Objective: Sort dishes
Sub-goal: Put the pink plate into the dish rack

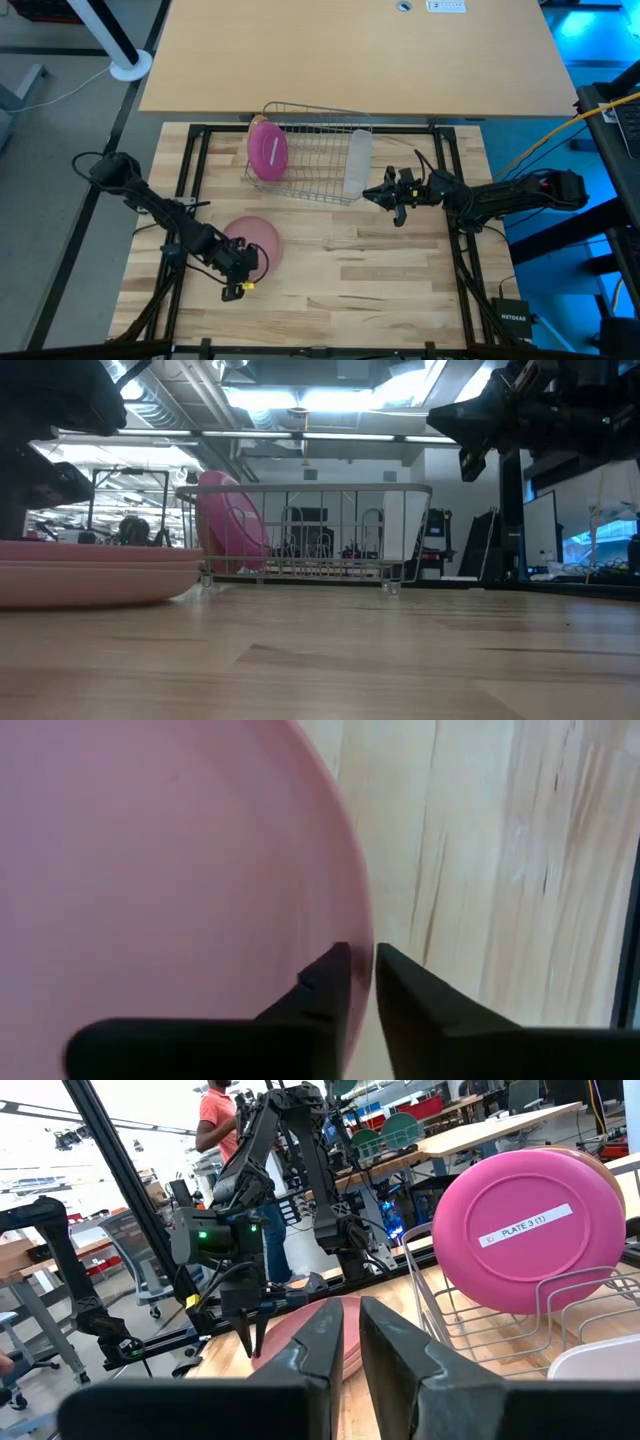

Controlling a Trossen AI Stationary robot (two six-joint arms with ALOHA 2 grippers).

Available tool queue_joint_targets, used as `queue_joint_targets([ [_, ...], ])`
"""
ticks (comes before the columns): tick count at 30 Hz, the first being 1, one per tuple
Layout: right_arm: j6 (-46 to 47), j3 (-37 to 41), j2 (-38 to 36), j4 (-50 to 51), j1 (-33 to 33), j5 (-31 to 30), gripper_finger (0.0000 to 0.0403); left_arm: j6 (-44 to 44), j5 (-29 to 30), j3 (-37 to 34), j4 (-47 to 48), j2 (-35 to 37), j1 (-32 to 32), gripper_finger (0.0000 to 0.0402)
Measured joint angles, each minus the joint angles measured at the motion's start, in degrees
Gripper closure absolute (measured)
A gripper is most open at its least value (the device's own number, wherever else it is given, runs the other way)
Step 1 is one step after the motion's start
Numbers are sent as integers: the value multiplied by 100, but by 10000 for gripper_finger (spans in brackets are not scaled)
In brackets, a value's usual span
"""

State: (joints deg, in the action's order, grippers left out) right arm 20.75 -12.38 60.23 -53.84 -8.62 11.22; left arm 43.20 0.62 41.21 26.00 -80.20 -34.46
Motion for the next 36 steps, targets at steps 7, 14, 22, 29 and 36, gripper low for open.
queue_joint_targets([
  [7, 0, 0, 0, 0, 0, 1, 358, -140, 4, 0, -7, 0, 0, 306],
  [14, 0, 0, 0, 0, 0, 2, 358, -360, 15, 4, -11, -181, 0, 303],
  [22, 0, 0, 0, 0, 0, 2, 358, -286, -4, 4, -9, -252, 0, 329],
  [29, 0, 0, 0, 0, -2, 2, 358, -286, 6, 24, -28, -240, -4, 391],
  [36, 0, 0, 0, 0, -2, 2, 358, -536, -7, 383, 371, -256, 0, 398],
])
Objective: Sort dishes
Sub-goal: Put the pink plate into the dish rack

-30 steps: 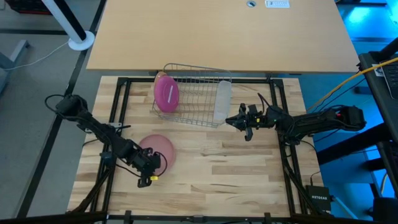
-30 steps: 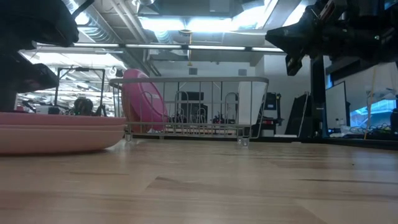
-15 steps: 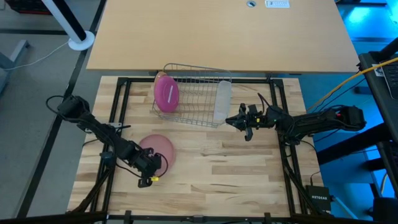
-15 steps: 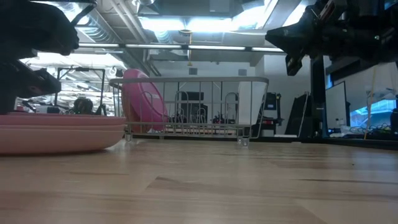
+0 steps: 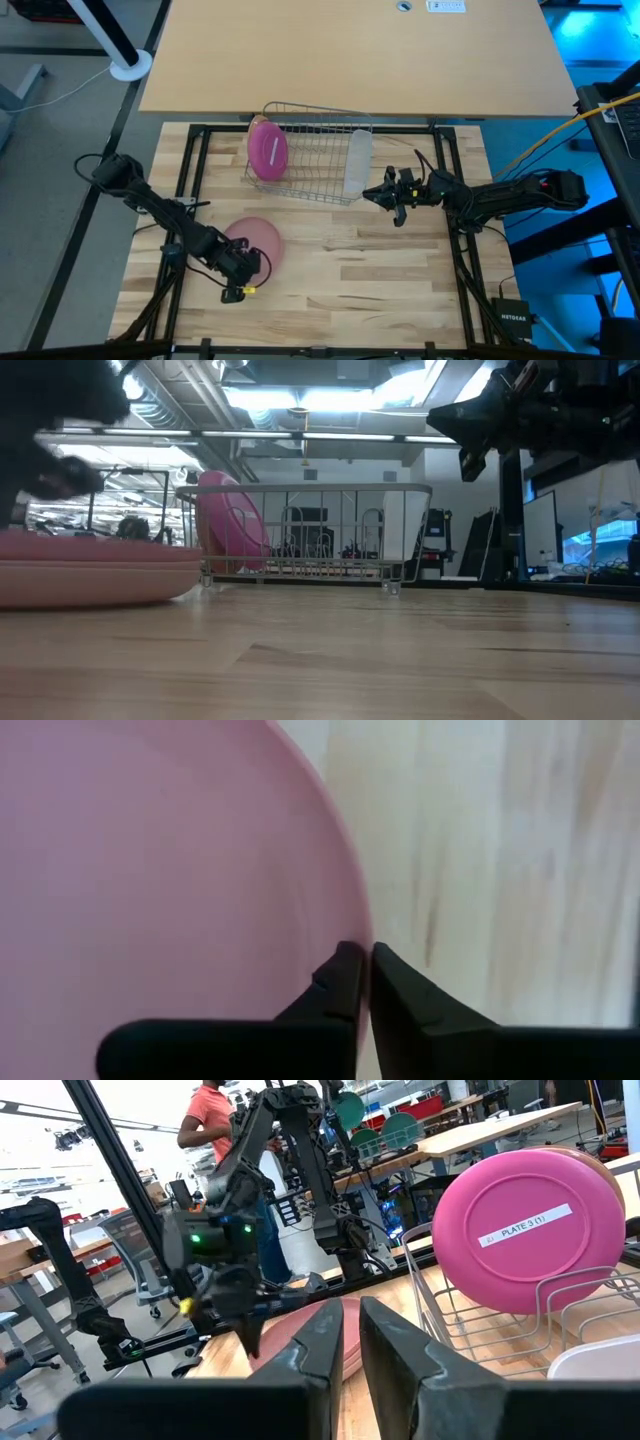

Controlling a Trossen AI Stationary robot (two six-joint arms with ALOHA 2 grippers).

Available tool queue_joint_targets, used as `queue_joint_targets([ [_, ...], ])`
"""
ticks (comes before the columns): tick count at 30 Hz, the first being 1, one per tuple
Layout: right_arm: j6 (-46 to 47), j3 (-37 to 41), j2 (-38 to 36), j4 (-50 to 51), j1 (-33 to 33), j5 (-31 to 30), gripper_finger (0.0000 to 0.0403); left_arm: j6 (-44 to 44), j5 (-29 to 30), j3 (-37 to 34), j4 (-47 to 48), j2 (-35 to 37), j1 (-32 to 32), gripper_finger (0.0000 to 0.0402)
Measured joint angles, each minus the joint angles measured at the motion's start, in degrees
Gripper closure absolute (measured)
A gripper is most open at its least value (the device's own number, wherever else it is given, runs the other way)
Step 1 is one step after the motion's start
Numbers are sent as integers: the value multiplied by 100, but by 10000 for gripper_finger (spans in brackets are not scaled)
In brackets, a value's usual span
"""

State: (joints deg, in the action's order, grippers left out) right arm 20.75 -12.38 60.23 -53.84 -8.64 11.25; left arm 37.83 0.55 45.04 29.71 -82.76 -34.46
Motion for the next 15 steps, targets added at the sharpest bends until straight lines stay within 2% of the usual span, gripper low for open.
queue_joint_targets([
  [7, 0, 0, 0, 0, 0, 0, 358, -298, 17, 739, 870, 0, 0, 401],
  [11, 0, 0, 0, 1, 0, 0, 358, -318, 143, 982, 875, 0, 0, 401],
  [15, 0, 0, 0, 0, 0, 0, 358, -180, 530, 1188, 815, 0, -2, 401],
])
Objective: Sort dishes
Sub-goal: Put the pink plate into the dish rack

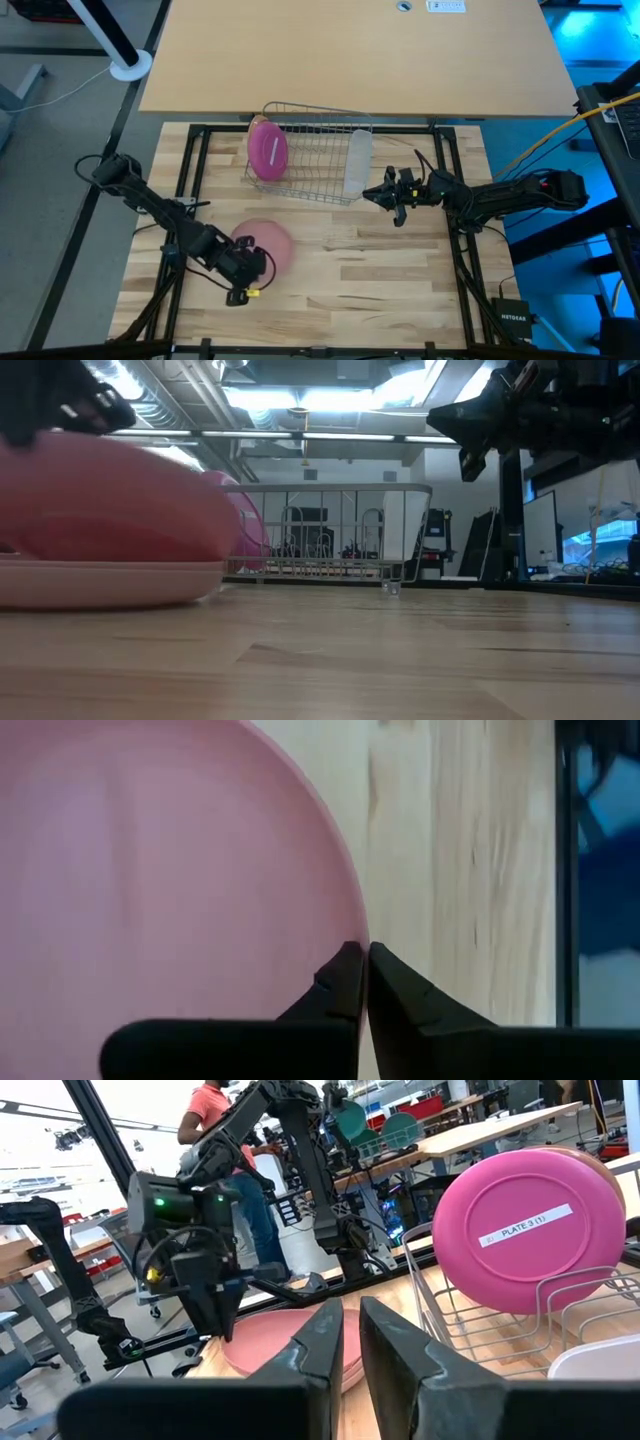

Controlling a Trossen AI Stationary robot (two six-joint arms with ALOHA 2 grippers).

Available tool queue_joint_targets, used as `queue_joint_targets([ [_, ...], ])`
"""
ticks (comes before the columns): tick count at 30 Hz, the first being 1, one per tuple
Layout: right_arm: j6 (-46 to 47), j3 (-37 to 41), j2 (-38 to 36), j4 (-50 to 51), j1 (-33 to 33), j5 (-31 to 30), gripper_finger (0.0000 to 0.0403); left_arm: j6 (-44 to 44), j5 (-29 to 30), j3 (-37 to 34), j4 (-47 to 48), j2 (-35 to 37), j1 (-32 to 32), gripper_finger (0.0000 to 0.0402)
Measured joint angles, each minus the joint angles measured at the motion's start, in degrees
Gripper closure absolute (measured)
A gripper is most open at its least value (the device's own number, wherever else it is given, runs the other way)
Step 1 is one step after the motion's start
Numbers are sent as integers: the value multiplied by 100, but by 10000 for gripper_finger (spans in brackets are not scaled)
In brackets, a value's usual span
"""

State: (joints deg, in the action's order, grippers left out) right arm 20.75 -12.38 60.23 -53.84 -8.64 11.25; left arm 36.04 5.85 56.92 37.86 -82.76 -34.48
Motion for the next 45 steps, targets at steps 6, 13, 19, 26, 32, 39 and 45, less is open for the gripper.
queue_joint_targets([
  [6, 0, 0, 0, 0, 1, 52, 358, 301, 501, 60, -550, 74, 2, 401],
  [13, 0, 2, 0, -1, 0, 352, 358, 322, 919, 60, -1201, 335, 2, 401],
  [19, 0, 2, 0, -4, 0, 402, 358, 200, 1561, 60, -1611, 733, 2, 401],
  [26, 0, 2, 0, -7, 0, 402, 358, -686, 2327, 60, -2628, 1252, 2, 401],
  [32, 0, 2, 0, -7, 0, 404, 358, -1609, 2623, 62, -3497, 1573, 202, 401],
  [39, 0, 2, 0, -7, 0, 404, 358, -2535, 2640, 62, -3877, 1714, 986, 401],
  [45, -2, 2, 0, -9, 0, 404, 358, -2785, 1659, 62, -3850, 1711, 2176, 401],
])
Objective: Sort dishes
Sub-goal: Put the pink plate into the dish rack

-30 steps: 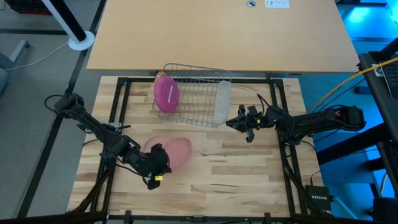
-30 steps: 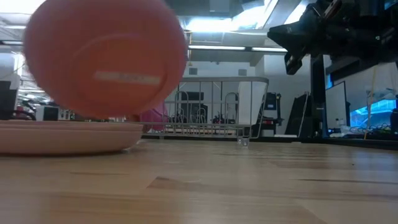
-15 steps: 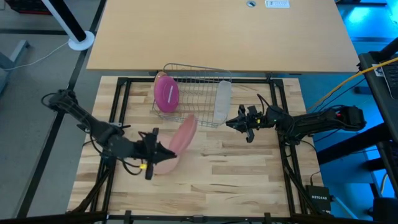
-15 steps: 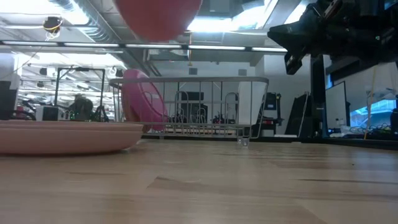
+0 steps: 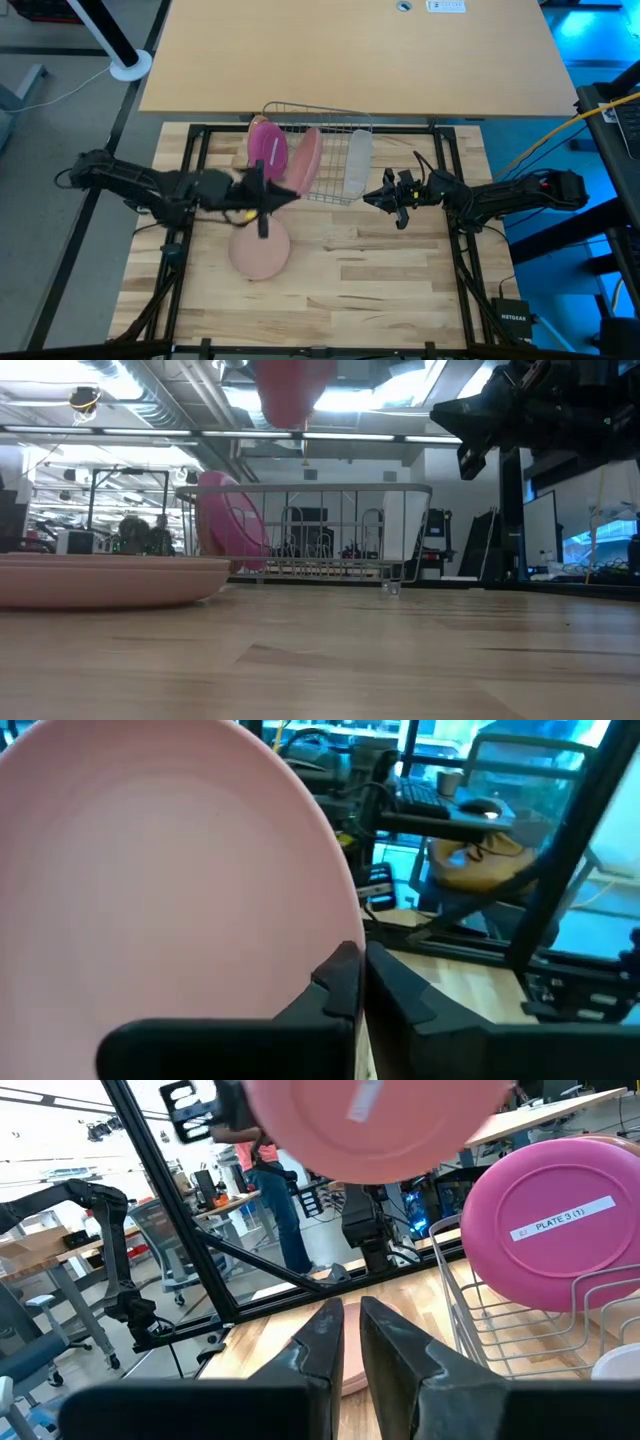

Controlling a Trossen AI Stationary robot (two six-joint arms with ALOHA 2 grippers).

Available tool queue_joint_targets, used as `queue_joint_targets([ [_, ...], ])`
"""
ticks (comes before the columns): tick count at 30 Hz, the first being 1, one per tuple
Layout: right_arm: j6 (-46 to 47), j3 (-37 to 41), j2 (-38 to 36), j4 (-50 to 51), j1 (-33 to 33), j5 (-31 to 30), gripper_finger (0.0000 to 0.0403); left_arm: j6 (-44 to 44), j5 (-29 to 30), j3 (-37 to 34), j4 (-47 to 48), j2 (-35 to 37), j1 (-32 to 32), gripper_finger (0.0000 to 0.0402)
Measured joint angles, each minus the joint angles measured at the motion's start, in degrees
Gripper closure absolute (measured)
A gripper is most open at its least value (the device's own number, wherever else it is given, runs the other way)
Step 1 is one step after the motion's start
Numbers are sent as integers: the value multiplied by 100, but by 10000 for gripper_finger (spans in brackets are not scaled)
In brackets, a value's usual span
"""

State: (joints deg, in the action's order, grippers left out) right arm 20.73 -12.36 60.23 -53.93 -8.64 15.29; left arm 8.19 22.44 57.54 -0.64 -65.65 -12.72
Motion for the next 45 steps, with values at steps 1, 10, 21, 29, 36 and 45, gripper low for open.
queue_joint_targets([
  [1, 0, 0, 0, 0, 0, 0, 358, 50, -221, 0, 4, 0, 215, 401],
  [10, 0, 0, 0, 0, 0, 0, 358, 429, -1619, -260, -68, 2, 1932, 401],
  [21, 0, 0, 0, 0, 0, 0, 358, 2030, -3176, -2018, -3113, -35, 3292, 401],
  [29, 0, 0, 0, 2, 2, -55, 358, 2841, -3172, -2709, -3452, -37, 3572, 401],
  [36, -2, 0, 0, 4, 2, -68, 358, 3108, -3178, -2883, -3909, -37, 3576, 401],
  [45, -2, 0, 0, 4, 1, -68, 358, 3190, -3078, -2883, -3833, -46, 3618, 401],
])
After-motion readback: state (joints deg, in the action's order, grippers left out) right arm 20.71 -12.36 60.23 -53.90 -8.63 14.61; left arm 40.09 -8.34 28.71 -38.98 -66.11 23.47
